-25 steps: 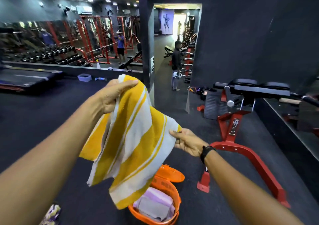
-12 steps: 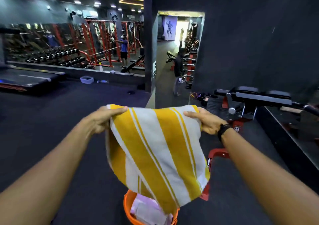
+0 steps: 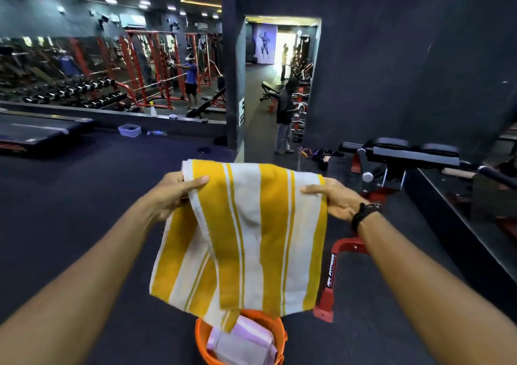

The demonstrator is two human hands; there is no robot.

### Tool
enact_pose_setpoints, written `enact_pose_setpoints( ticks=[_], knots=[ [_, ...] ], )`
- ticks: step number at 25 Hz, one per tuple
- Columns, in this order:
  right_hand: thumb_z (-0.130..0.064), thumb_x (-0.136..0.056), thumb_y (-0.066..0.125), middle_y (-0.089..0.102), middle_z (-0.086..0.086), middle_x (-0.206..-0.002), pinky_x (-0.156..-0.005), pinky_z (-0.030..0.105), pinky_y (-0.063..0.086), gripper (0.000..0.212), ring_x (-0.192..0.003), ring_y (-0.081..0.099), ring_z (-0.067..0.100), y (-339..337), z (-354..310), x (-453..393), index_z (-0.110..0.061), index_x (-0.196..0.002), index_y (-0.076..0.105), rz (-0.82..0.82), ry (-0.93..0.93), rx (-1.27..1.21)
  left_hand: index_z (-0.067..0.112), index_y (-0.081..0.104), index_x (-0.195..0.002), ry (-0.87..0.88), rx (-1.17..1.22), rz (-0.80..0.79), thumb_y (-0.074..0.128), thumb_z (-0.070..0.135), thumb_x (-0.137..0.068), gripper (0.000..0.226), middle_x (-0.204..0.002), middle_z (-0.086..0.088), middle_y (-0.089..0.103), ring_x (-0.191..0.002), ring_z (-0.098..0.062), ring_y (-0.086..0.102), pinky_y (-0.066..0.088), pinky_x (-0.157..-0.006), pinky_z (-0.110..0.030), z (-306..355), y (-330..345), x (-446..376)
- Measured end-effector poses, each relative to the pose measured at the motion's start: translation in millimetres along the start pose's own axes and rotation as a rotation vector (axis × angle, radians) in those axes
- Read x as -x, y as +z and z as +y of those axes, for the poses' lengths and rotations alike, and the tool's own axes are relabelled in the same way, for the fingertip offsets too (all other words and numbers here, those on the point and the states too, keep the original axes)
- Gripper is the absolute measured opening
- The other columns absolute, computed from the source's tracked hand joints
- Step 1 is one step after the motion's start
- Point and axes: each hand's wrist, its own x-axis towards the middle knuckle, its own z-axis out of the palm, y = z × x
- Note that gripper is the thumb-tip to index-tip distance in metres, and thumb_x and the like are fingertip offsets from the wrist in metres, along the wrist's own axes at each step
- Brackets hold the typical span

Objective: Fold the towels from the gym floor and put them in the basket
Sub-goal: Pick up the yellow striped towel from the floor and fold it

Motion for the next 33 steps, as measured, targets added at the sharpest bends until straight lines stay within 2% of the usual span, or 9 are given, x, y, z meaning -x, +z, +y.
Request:
enact_pose_setpoints(
  ticks=[3,6,10,16,20,22,25,28,33],
  knots=[
    [0.0,-0.064,0.082,0.067,0.017,-0.104,-0.057,0.032,0.058,0.053,-0.078,0.071,0.023,5.3,2.9,-3.4,-0.007,-0.108,0.052,0.152,-0.039,-0.05,0.01,0.065,-0.106,-0.03,0.072,0.15,0.073,0.031,-0.08,0.034,-0.106,-0.013,0.069,-0.105,-0.031,0.063,0.051,-0.089,-0.042,-3.6,-0.5,-3.9],
    [0.002,-0.064,0.08,0.068,0.013,-0.102,-0.058,0.029,0.057,0.074,-0.078,0.071,0.02,3.6,-2.6,-2.1,-0.01,-0.129,0.046,0.147,-0.191,-0.152,0.01,0.062,-0.113,-0.005,0.137,0.113,0.074,0.024,-0.078,0.04,-0.113,-0.015,0.068,-0.102,-0.029,0.065,0.054,-0.087,-0.043,-8.5,-8.7,-4.8],
    [-0.024,-0.032,0.097,0.066,0.011,-0.116,-0.07,0.032,0.058,0.109,-0.094,0.069,0.021,10.0,-8.9,2.1,-0.02,-0.131,0.052,-0.036,-0.226,-0.066,0.016,0.059,-0.112,0.066,0.033,0.056,0.076,0.014,-0.077,0.04,-0.11,-0.01,0.069,-0.101,-0.027,0.065,0.054,-0.08,-0.04,-2.9,-4.5,-3.5],
    [-0.041,-0.024,0.097,0.069,0.011,-0.103,-0.063,0.027,0.057,0.104,-0.079,0.071,0.016,9.9,-26.3,1.4,-0.01,-0.116,0.063,0.065,-0.284,0.173,0.012,0.05,-0.127,0.066,0.06,-0.028,0.08,0.013,-0.069,0.066,-0.12,-0.011,0.064,-0.11,-0.029,0.062,0.053,-0.089,-0.043,6.9,-6.6,-3.8],
    [-0.043,-0.016,0.097,0.074,0.005,-0.082,-0.059,0.024,0.057,0.099,-0.071,0.071,0.014,3.0,-20.8,1.5,-0.007,-0.103,0.064,0.14,-0.358,0.246,0.013,0.039,-0.129,0.07,-0.083,0.292,0.088,0.013,-0.06,0.084,-0.123,-0.008,0.051,-0.11,-0.027,0.053,0.05,-0.09,-0.039,14.1,-11.2,-9.7],
    [-0.04,-0.015,0.097,0.074,0.005,-0.081,-0.064,0.025,0.058,0.1,-0.073,0.07,0.015,3.4,-16.2,1.2,-0.008,-0.103,0.064,0.119,-0.364,0.234,0.021,0.04,-0.126,0.123,-0.062,0.303,0.09,0.012,-0.057,0.085,-0.125,-0.011,0.05,-0.11,-0.028,0.055,0.05,-0.094,-0.043,14.2,-17.7,-12.1],
    [-0.04,-0.015,0.097,0.074,0.001,-0.085,-0.067,0.023,0.057,0.099,-0.077,0.069,0.012,5.3,-13.2,1.0,-0.011,-0.104,0.065,0.103,-0.399,0.258,0.021,0.055,-0.118,0.159,-0.153,0.158,0.088,0.004,-0.057,0.072,-0.12,-0.013,0.059,-0.109,-0.03,0.06,0.054,-0.088,-0.043,10.1,-23.6,-8.5],
    [-0.044,-0.018,0.096,0.074,-0.001,-0.079,-0.062,0.021,0.055,0.095,-0.072,0.069,0.01,10.7,-15.7,4.4,-0.01,-0.101,0.065,0.103,-0.42,0.255,0.018,0.07,-0.099,0.169,-0.088,0.217,0.085,0.016,-0.065,0.037,-0.115,-0.009,0.064,-0.108,-0.028,0.06,0.054,-0.088,-0.04,3.7,-19.4,-3.6],
    [-0.019,-0.074,0.076,0.074,-0.001,-0.085,-0.059,0.022,0.055,0.053,-0.074,0.069,0.009,12.2,-38.6,13.6,-0.007,-0.121,0.056,0.089,-0.462,0.038,0.02,0.063,-0.115,0.257,0.328,0.204,0.071,0.027,-0.083,0.033,-0.102,-0.003,0.067,-0.092,-0.017,0.064,0.057,-0.076,-0.03,23.3,-8.6,0.9]
  ],
)
